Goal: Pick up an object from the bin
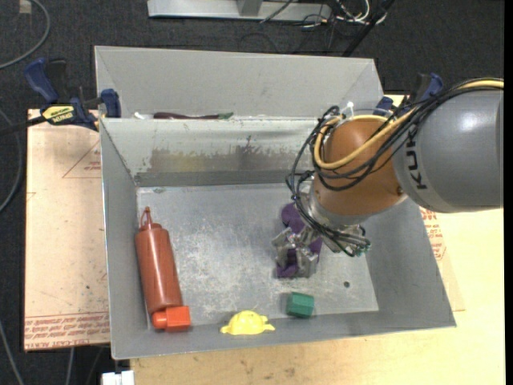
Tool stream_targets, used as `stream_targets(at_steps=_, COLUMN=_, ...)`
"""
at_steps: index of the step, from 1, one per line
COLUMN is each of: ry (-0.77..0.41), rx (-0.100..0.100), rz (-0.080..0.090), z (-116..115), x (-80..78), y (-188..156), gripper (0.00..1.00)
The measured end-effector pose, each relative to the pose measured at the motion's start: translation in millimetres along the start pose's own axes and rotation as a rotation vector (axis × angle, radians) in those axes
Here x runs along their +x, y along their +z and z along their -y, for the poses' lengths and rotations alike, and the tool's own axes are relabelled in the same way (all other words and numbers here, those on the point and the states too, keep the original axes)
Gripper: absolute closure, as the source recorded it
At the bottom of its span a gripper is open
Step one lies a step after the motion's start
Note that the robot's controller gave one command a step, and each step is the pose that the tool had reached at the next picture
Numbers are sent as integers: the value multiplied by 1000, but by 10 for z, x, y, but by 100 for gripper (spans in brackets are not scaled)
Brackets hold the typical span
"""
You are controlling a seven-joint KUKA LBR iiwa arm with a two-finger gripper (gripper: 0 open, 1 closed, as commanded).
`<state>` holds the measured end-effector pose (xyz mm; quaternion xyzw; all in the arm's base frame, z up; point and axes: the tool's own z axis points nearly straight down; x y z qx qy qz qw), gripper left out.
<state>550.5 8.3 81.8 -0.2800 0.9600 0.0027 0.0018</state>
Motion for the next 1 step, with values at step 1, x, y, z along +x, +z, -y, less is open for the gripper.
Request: stream_targets(at_steps=1, ry=-32, rx=7, rz=11, z=112, x=-26, y=-1706, gripper=100)
